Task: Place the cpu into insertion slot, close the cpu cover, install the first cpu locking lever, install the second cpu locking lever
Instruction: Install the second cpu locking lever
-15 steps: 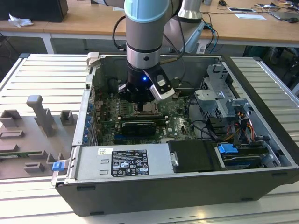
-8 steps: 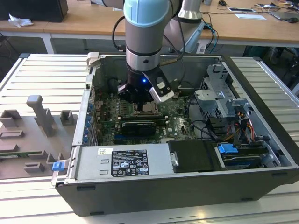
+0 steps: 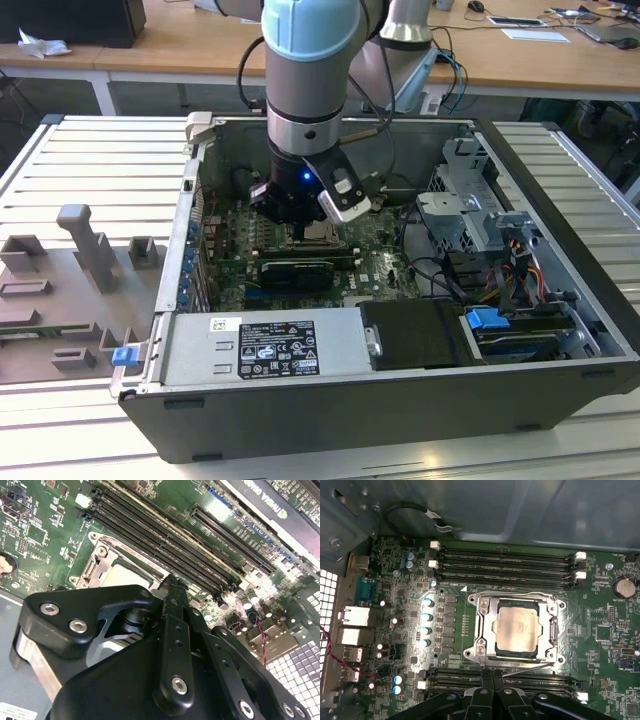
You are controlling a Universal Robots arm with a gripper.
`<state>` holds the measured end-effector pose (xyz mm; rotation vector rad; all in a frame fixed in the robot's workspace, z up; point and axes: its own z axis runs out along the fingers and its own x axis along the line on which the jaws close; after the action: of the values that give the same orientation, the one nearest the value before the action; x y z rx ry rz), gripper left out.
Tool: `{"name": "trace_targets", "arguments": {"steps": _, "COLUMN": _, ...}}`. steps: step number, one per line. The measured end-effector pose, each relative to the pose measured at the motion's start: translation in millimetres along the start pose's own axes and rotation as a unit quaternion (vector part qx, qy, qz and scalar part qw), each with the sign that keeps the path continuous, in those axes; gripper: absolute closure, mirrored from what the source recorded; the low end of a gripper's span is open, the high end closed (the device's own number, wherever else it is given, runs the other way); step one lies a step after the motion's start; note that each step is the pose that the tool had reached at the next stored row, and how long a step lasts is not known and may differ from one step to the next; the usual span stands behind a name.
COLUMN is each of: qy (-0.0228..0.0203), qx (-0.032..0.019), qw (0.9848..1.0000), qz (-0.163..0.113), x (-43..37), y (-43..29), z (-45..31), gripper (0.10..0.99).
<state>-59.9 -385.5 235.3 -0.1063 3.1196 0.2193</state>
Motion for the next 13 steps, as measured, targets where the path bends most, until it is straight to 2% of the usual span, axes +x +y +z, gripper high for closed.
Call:
{"name": "trace_targets", "arguments": {"steps": 6, "qy": -0.0002, "qx": -0.0042, "qw": 1.0000, "qz": -0.001, "x": 5.3, "y": -1.2, "z": 10.3, "gripper": 0.980}}
{"name": "trace_targets", "arguments": {"steps": 8, "qy": -0.0002, "qx": -0.0050, "qw": 1.0000, "qz": -0.001, "x": 6.2, "y": -1.3, "z": 11.5, "gripper": 0.980}}
{"name": "trace_targets", "arguments": {"steps": 9, "qy": -0.0002, "qx": -0.0063, "qw": 1.0000, "qz": -0.001, "x": 6.3, "y": -1.4, "z": 11.8, "gripper": 0.980}}
{"name": "trace_targets", "arguments": {"steps": 11, "qy": -0.0008, "qx": -0.0142, "qw": 0.9999, "qz": -0.001, "x": 6.5, "y": -3.9, "z": 11.9, "gripper": 0.980}}
{"name": "trace_targets", "arguments": {"steps": 13, "qy": -0.0010, "qx": -0.0167, "qw": 0.9999, "qz": -0.001, "x": 7.1, "y": -5.8, "z": 11.8, "gripper": 0.980}}
